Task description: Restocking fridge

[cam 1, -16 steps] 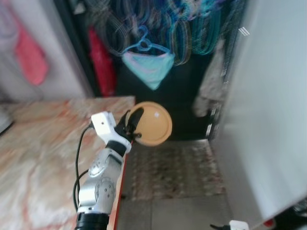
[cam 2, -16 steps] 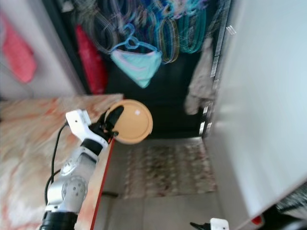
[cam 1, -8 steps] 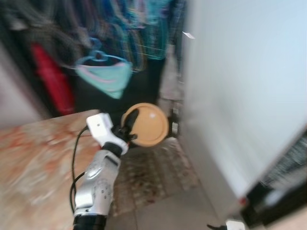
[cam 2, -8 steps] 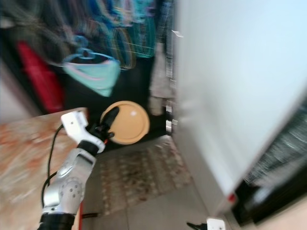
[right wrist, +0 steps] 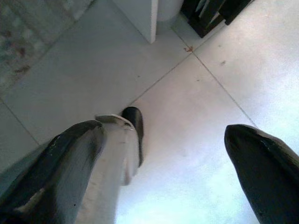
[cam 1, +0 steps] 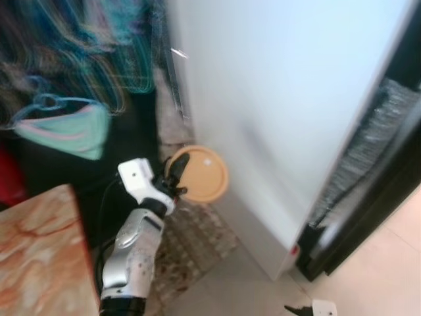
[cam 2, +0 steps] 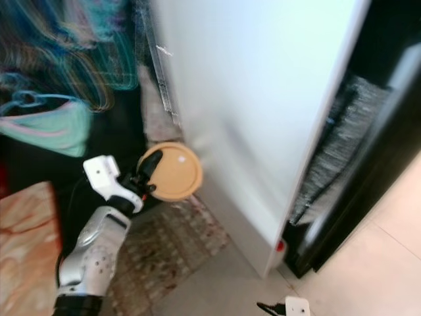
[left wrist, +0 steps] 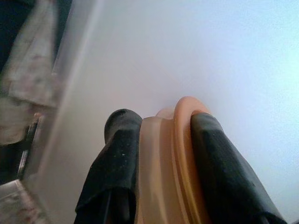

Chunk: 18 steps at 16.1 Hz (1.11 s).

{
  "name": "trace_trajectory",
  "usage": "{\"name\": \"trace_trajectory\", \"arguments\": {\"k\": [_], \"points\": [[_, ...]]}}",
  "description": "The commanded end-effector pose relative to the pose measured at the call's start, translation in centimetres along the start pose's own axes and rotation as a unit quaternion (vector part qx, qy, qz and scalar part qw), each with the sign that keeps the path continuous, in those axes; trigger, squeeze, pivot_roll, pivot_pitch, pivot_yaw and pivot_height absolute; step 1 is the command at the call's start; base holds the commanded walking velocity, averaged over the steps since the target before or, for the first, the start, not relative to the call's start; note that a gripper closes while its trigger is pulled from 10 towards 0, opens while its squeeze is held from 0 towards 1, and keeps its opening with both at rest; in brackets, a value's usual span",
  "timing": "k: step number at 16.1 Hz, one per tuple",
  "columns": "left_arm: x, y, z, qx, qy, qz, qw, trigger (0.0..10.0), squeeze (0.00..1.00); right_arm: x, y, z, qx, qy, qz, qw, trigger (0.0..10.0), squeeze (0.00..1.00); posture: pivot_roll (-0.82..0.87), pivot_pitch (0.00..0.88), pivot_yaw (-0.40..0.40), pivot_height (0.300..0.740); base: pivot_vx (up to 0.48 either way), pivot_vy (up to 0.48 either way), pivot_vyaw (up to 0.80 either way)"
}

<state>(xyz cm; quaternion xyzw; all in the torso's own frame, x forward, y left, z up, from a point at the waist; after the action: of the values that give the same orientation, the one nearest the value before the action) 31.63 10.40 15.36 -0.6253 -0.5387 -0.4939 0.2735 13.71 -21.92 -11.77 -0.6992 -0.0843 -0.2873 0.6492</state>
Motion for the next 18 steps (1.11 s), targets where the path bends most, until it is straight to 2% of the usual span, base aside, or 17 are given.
{"name": "trace_trajectory", "arguments": {"k": [1, 9, 12, 13, 15, 17, 18], "points": [[0.1, -0.3, 0.3, 0.012, -0.010, -0.007, 1.000, 10.0, 0.00, -1.3, -0.2, 0.3, 0.005, 0.001, 0.020, 1.000, 10.0, 0.00, -0.05, 0.000, 0.126, 0.740, 0.000, -0.322, 0.00], [0.1, -0.3, 0.2, 0.010, -0.013, -0.008, 1.000, 10.0, 0.00, -1.4, -0.2, 0.3, 0.004, 0.003, 0.022, 1.000, 10.0, 0.00, -0.05, 0.000, 0.124, 0.740, 0.000, -0.410, 0.00], [-0.2, -0.3, 0.8, 0.018, -0.012, -0.003, 1.000, 10.0, 0.00, -1.5, -0.2, 0.3, 0.005, -0.002, 0.025, 1.000, 10.0, 0.00, -0.05, 0.000, 0.125, 0.740, 0.000, 0.000, -0.70], [-0.4, -0.3, 1.2, 0.024, -0.010, 0.001, 1.000, 10.0, 0.00, -1.4, -0.2, 0.3, 0.005, -0.003, 0.025, 1.000, 10.0, 0.00, -0.05, 0.000, 0.125, 0.740, 0.000, 0.000, -0.75], [-1.2, -0.9, 3.3, 0.069, -0.009, 0.015, 0.997, 10.0, 0.00, -1.5, -0.2, 0.4, 0.006, -0.002, 0.026, 1.000, 10.0, 0.00, -0.05, 0.000, 0.128, 0.740, 0.000, 0.000, -0.75], [-1.5, -1.4, 4.4, 0.097, -0.006, 0.019, 0.995, 10.0, 0.00, -1.5, -0.2, 0.4, 0.006, -0.002, 0.026, 1.000, 10.0, 0.00, -0.06, 0.000, 0.129, 0.740, 0.000, 0.000, -0.75], [-1.5, -2.1, 6.5, 0.150, 0.005, 0.016, 0.989, 10.0, 0.00, -1.5, -0.2, 0.4, 0.007, -0.002, 0.025, 1.000, 10.0, 0.00, -0.05, 0.000, 0.127, 0.740, 0.000, 0.000, 0.00]]}}
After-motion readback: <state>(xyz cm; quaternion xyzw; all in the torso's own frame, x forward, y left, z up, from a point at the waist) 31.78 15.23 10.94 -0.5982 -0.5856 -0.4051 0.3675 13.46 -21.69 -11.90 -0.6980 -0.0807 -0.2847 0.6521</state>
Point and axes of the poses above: a point about 5 cm out from each wrist's last joint towards the gripper, its own y axis pointing out of the wrist towards the gripper, its own x axis along the axis of the wrist's last joint, z = x × y, the point moved 2 cm from there along y, pointing out of the wrist towards the gripper, and after that the axes turned 9 degrees about y, right-handed, at the moved point
